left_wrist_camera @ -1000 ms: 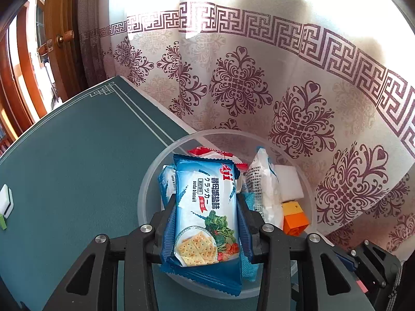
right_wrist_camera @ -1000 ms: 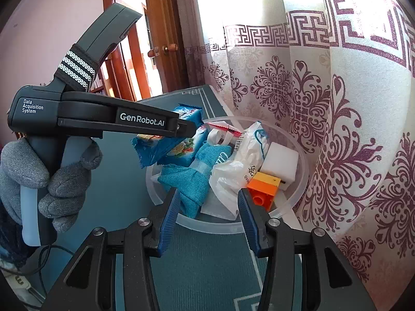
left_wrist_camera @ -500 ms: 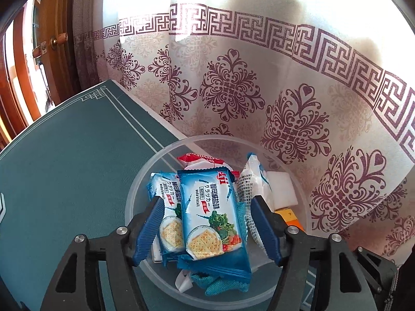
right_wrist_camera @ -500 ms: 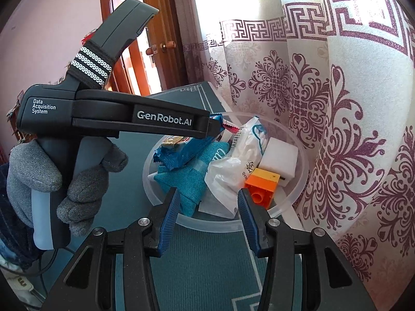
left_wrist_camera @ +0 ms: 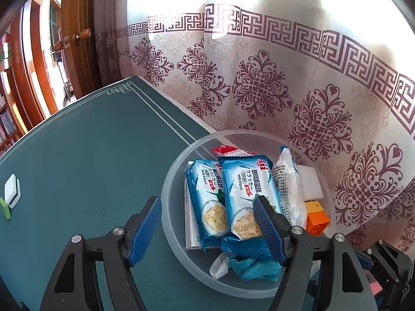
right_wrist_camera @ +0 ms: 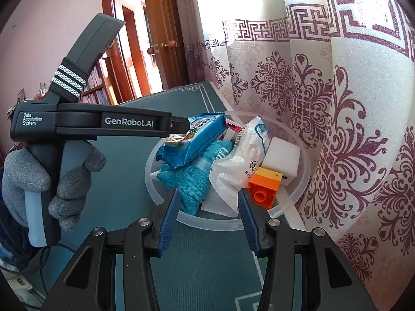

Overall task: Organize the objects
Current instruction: 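Move both tools back from the bowl toward the white box and green block, then grasp the green dotted block with the left tool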

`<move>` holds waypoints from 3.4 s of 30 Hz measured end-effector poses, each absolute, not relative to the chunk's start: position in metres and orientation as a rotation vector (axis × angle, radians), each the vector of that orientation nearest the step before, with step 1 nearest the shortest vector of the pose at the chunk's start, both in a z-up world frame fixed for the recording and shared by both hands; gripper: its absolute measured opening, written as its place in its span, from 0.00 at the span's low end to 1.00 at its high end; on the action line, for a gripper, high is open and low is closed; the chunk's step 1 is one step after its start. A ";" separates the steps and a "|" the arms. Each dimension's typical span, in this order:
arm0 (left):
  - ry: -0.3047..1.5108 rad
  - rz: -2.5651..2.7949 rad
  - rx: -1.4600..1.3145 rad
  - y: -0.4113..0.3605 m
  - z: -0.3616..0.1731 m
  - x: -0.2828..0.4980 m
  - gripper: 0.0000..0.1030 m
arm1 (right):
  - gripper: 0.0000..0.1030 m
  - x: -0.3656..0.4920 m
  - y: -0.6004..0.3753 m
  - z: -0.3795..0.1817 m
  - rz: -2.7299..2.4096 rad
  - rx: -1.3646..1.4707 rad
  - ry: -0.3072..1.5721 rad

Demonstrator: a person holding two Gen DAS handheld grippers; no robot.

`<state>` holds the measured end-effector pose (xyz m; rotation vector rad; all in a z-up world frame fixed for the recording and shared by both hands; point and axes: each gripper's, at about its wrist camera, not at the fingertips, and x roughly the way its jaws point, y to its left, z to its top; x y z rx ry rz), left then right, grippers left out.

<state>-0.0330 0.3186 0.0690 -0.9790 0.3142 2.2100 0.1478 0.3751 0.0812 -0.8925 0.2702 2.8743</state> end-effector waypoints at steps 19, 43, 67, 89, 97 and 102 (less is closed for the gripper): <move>0.277 2.226 -0.982 0.314 0.069 -0.037 0.82 | 0.47 0.146 0.376 0.081 2.859 -0.886 0.262; 0.091 2.468 -1.052 0.183 0.069 -0.078 0.92 | 0.53 0.117 0.318 0.098 2.978 -0.869 0.076; -0.263 2.732 -1.270 0.023 0.042 -0.148 0.93 | 0.60 0.017 0.221 0.082 3.156 -1.071 0.079; -0.546 2.784 -1.337 -0.024 0.028 -0.223 0.64 | 0.60 -0.012 0.212 0.066 3.135 -1.129 0.166; -0.582 2.786 -1.307 -0.028 0.026 -0.238 0.58 | 0.60 -0.021 0.211 0.060 3.104 -1.158 0.170; -0.518 2.802 -1.282 -0.023 0.026 -0.236 0.58 | 0.60 -0.027 0.207 0.054 3.087 -1.182 0.157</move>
